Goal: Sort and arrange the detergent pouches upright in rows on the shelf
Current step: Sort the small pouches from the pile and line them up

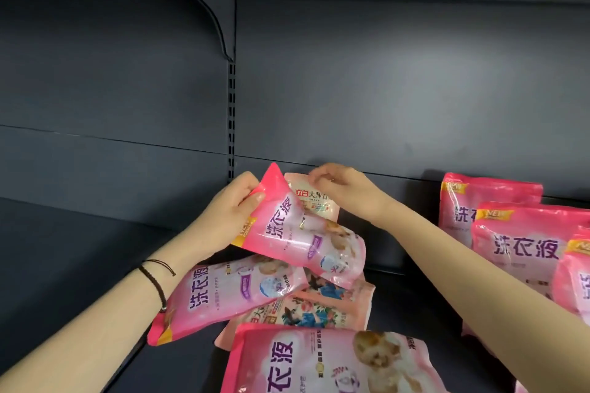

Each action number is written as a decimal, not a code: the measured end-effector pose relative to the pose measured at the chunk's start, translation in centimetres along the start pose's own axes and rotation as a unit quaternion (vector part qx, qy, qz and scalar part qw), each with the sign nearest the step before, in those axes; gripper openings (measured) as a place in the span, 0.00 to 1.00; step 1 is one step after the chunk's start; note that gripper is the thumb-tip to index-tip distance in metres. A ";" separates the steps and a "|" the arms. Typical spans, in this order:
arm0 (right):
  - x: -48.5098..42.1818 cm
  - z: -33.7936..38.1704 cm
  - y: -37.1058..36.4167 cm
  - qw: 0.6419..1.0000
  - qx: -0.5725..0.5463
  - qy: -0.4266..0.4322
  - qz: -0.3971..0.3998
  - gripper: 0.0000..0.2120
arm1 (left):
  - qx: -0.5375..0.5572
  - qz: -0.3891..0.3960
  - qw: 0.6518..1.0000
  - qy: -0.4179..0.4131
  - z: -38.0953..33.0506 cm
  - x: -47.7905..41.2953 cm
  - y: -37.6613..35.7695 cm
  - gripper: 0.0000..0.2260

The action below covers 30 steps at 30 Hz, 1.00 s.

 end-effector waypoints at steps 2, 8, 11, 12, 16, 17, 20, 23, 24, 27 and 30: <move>-0.5 0.0 -0.5 0.997 -0.080 -0.016 0.016 0.17 | 0.033 0.032 0.999 -0.018 -1.3 0.1 -0.5 0.08; -0.5 0.9 -2.8 0.952 -0.282 -0.010 0.122 0.16 | 0.094 0.064 0.993 -0.021 -3.4 -0.1 -0.7 0.06; 0.1 1.3 -2.0 0.934 -0.349 0.003 0.072 0.16 | 0.120 0.027 0.992 0.016 -2.8 -0.1 0.2 0.05; 0.3 1.5 -1.4 0.929 -0.367 0.002 0.047 0.16 | 0.141 0.009 0.989 0.031 -2.5 0.1 0.6 0.05; 2.4 3.1 2.5 0.908 -0.411 0.011 -0.080 0.15 | 0.329 -0.035 0.942 0.050 -2.3 1.6 0.8 0.14; 3.2 3.8 3.4 0.905 -0.412 0.017 -0.105 0.15 | 0.356 -0.037 0.933 0.036 -2.8 2.1 0.5 0.15; 5.8 5.8 5.0 0.884 -0.436 0.028 -0.168 0.16 | 0.358 -0.054 0.932 -0.009 -5.1 3.1 -0.9 0.13; 8.9 6.9 6.3 0.862 -0.454 0.030 -0.224 0.15 | 0.387 -0.096 0.917 -0.036 -7.8 3.4 -1.7 0.07; 10.1 7.1 6.9 0.859 -0.449 0.029 -0.244 0.15 | 0.397 -0.108 0.910 -0.046 -8.9 3.6 -1.7 0.06; 13.9 7.4 9.1 0.850 -0.438 0.034 -0.291 0.15 | 0.418 -0.113 0.898 -0.075 -12.1 4.5 -2.5 0.03; 17.6 7.3 11.5 0.842 -0.430 0.041 -0.323 0.14 | 0.446 -0.088 0.886 -0.086 -15.0 5.7 -4.6 0.03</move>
Point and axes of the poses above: each hand's wrist, its own x-axis away from the middle knuckle, its own y-axis out of the back of the hand, z = x × y, the point moved 10 cm from there along -x, towards the middle knuckle, and after that the axes turned 2 degrees about -z, right-handed, at the moved point
